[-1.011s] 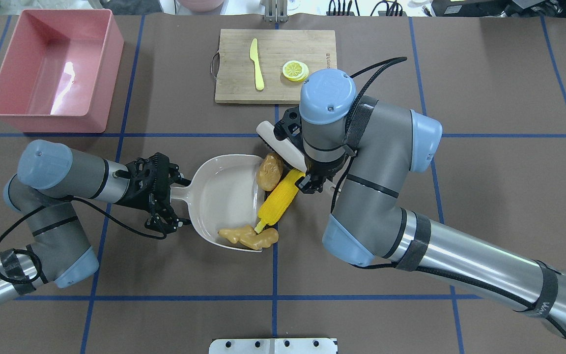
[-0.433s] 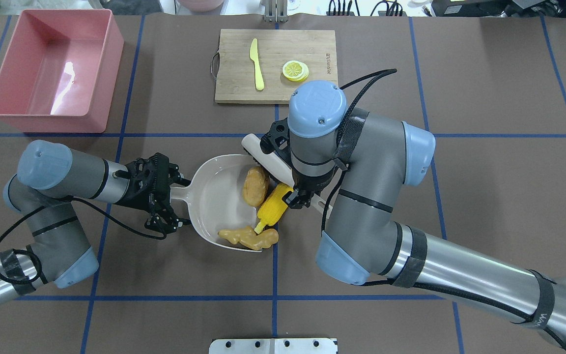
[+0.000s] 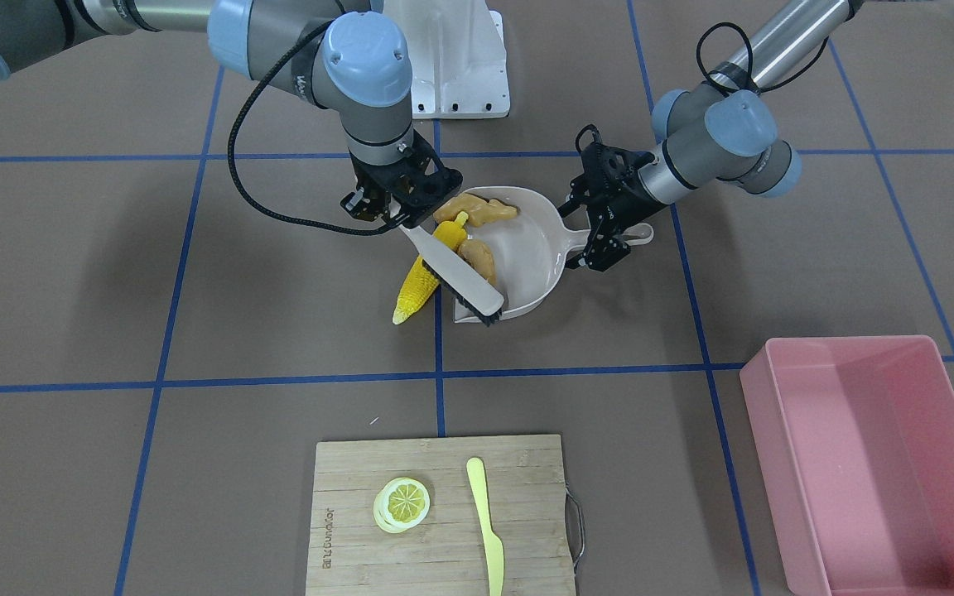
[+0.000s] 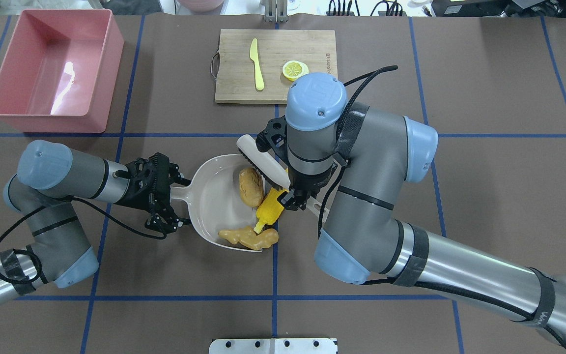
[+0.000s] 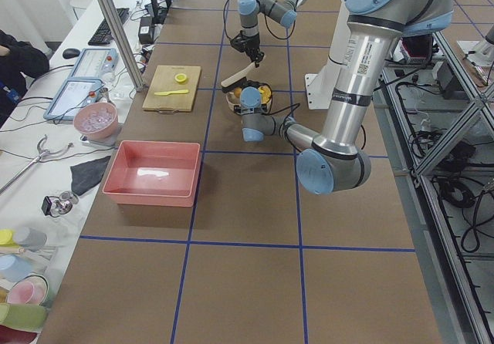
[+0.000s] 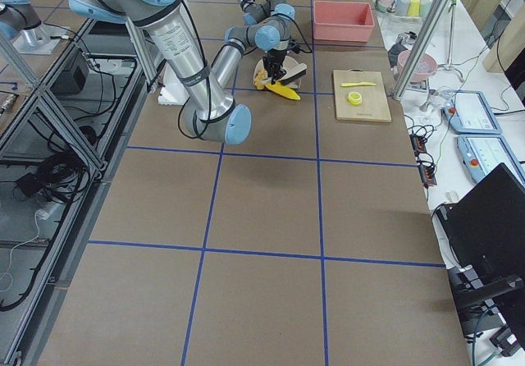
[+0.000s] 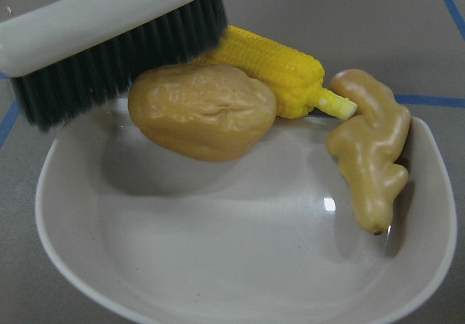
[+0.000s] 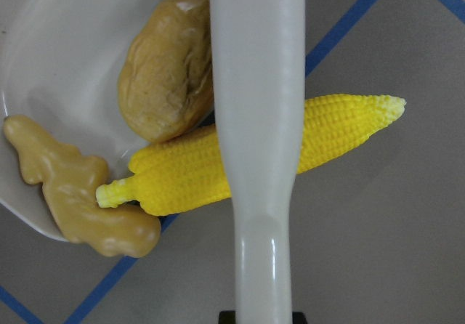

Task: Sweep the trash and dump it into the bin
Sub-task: 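Sweep the potato and corn toward the dustpan with the brush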

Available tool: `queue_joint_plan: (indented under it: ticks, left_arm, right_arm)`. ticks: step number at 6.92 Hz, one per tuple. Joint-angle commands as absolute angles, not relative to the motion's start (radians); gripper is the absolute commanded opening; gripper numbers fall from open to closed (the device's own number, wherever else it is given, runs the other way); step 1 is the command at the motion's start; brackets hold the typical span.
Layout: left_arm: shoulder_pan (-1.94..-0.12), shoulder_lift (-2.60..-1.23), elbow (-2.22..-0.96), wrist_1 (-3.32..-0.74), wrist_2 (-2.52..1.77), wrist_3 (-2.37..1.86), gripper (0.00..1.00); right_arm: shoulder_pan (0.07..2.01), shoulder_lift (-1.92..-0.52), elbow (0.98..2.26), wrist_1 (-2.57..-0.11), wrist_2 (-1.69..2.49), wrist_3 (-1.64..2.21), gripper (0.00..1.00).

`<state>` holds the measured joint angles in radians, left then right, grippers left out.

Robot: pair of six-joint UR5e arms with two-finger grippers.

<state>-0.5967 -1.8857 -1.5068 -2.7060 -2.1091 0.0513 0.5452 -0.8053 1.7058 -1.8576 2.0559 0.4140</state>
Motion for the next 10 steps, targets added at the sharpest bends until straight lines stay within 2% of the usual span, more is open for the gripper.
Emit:
queue_joint_plan:
  ticks: [1,5,8,10]
  left_arm:
    - [-0.597,-1.885,-1.508,-2.706,-2.105,0.052,0.98]
    - [-0.595,-1.885,-1.508,-2.706,-2.105,0.052,0.98]
    - [-0.595,-1.885,-1.509,-2.704,-2.105,0.052,0.98]
    - [-0.595,-1.887,-1.511,-2.698,-2.105,0.052,0.98]
  right_arm:
    - [0.592,-0.848,1.767,-1.934,2.097,0.413,0.00]
    - [0.617,-0.906,1.811,-2.003,2.167,0.751,0.00]
    - [0.517,-0.971,1.801,-1.749,2.214,1.055,0.00]
    - [0.465,-0.951,1.798,-1.709,2.204,1.162,0.00]
